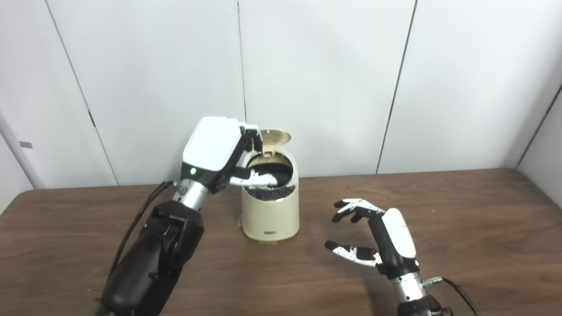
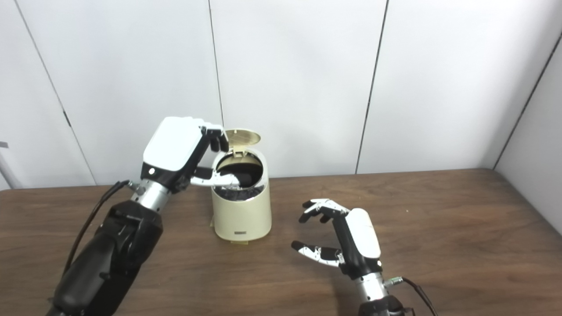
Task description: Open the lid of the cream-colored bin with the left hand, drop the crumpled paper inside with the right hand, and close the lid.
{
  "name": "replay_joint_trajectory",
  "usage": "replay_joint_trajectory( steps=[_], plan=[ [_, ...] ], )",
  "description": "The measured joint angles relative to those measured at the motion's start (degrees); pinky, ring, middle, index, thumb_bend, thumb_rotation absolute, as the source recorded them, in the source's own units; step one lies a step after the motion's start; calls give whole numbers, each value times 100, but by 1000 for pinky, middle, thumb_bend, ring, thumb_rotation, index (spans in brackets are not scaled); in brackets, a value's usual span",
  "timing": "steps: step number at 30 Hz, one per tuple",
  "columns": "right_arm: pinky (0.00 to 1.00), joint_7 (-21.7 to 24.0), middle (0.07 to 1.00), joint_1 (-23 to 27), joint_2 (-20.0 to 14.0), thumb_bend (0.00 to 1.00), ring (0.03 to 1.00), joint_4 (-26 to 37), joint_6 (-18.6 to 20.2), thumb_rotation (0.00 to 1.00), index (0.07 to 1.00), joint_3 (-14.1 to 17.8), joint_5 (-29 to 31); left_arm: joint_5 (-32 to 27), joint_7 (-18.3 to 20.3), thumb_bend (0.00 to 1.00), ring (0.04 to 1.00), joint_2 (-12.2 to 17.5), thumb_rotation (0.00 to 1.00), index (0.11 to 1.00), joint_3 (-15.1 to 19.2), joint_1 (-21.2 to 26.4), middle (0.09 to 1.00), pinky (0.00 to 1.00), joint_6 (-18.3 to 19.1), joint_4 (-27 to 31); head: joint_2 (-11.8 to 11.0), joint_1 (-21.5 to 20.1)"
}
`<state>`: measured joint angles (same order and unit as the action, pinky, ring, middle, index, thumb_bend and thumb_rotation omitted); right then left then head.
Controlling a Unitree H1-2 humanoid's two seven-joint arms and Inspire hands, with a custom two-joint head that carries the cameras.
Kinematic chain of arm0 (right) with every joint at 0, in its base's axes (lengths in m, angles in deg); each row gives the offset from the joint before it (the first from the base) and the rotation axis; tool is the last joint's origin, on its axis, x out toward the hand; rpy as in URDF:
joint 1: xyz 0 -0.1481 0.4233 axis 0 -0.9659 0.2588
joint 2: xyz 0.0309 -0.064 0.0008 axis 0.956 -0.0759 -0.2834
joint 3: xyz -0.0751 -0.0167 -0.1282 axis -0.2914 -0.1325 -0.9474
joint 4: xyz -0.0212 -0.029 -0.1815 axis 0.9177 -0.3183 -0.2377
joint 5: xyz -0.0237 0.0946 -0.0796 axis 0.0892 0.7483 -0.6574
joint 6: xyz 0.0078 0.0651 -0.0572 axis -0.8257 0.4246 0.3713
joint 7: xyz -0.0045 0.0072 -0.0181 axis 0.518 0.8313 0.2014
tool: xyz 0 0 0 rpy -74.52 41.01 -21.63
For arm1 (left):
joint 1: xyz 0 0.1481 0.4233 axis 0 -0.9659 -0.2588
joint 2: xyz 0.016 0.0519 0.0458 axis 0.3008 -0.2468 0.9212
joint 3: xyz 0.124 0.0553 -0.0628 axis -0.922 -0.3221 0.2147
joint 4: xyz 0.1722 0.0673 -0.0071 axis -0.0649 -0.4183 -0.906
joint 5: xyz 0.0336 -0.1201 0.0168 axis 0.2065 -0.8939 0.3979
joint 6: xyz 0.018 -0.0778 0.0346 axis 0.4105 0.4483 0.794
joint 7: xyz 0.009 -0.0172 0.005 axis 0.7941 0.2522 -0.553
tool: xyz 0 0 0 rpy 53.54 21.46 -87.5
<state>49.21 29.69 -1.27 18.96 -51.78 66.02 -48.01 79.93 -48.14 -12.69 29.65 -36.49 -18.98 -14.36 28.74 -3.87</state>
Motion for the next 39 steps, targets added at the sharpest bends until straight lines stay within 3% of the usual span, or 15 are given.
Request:
replay_joint_trajectory(
  steps=[8,13,18,21,25,28,30,36,39],
  plan=[
    [494,54,679,1,2,484,612,10,6,143,496,3,2,411,15,920,613,243,863,534,-304,-98,516,649,-277,-34,0,-44],
    [506,68,674,0,3,483,620,15,10,143,496,5,-10,469,-53,874,592,242,877,514,-328,-229,503,650,-366,-218,18,-35],
    [510,65,677,0,6,483,628,14,10,145,496,9,-27,436,-947,811,461,216,842,483,-170,-245,456,625,-654,-275,0,-35],
    [503,66,679,0,5,483,623,14,18,144,496,11,-29,350,-1361,827,463,125,771,543,-64,-227,497,563,-809,-426,-9,-35],
    [497,68,677,1,13,484,615,14,81,143,496,10,-30,238,-1501,859,653,5,717,766,22,-226,724,556,-797,-540,-17,-44],
    [496,67,676,2,13,484,614,11,81,144,496,10,-31,204,-1429,862,790,2,709,909,27,-223,853,683,-788,-542,-17,-44],
    [497,66,675,2,13,484,614,10,80,143,496,10,-31,176,-1290,863,856,3,704,957,35,-223,899,757,-775,-542,-9,-53],
    [502,65,676,3,12,483,617,8,78,143,496,9,-30,150,-987,864,920,-2,715,997,69,-222,935,839,-685,-503,-9,-53],
    [501,65,676,3,12,484,618,9,78,142,495,8,-30,150,-676,892,982,-23,756,1000,77,-215,964,955,-515,-444,-9,-70]
  ],
)
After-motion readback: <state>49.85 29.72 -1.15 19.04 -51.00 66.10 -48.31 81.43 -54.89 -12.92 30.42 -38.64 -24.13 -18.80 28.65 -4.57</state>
